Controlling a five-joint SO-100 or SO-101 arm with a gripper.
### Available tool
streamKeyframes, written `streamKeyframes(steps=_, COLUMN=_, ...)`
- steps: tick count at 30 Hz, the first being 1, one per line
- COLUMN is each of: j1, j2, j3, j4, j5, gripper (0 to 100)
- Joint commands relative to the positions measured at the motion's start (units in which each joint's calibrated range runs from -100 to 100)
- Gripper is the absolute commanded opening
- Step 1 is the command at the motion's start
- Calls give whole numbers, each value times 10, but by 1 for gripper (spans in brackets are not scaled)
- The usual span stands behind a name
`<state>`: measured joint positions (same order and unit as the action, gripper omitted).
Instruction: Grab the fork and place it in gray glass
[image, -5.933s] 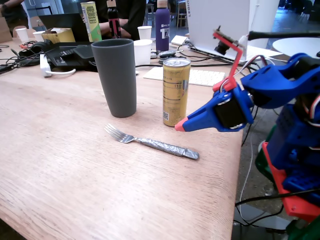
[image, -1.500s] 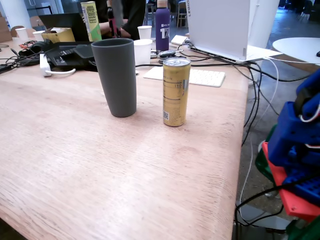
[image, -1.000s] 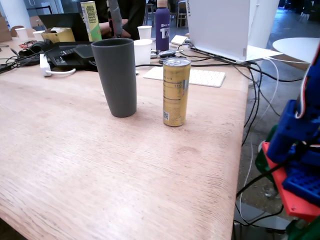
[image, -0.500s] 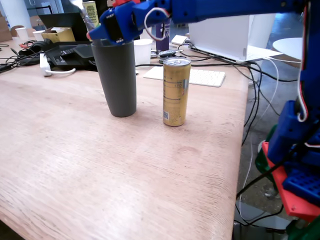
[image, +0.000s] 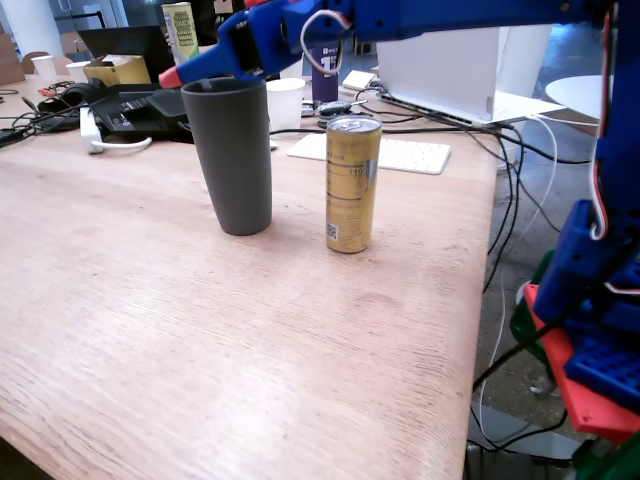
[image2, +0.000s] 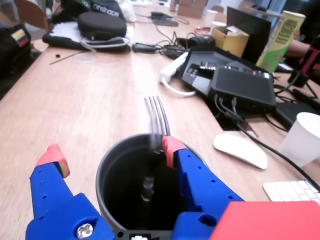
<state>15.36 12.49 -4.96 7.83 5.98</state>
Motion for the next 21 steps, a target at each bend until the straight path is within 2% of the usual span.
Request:
streamKeyframes(steps=1, j1=2, j2=-22, j3=-22, j4=-1, j5=-2, gripper=41)
streamKeyframes(steps=5, j1=-17, j2=-119, j3=14, j4=0, j5=-2, gripper=41)
streamKeyframes(steps=7, j1=-27, j2=-195, j3=88, j4=0, j5=-2, gripper=41)
streamKeyframes(steps=12, j1=-179, j2=-353, j3=332, j4=-1, j5=-2, gripper=41)
streamKeyframes(steps=18, j1=-233, j2=-511, j3=581, j4=-1, j5=-4, gripper=41)
streamKeyframes(steps=21, j1=-233, j2=-572, j3=644, j4=-1, j5=-29, gripper=36)
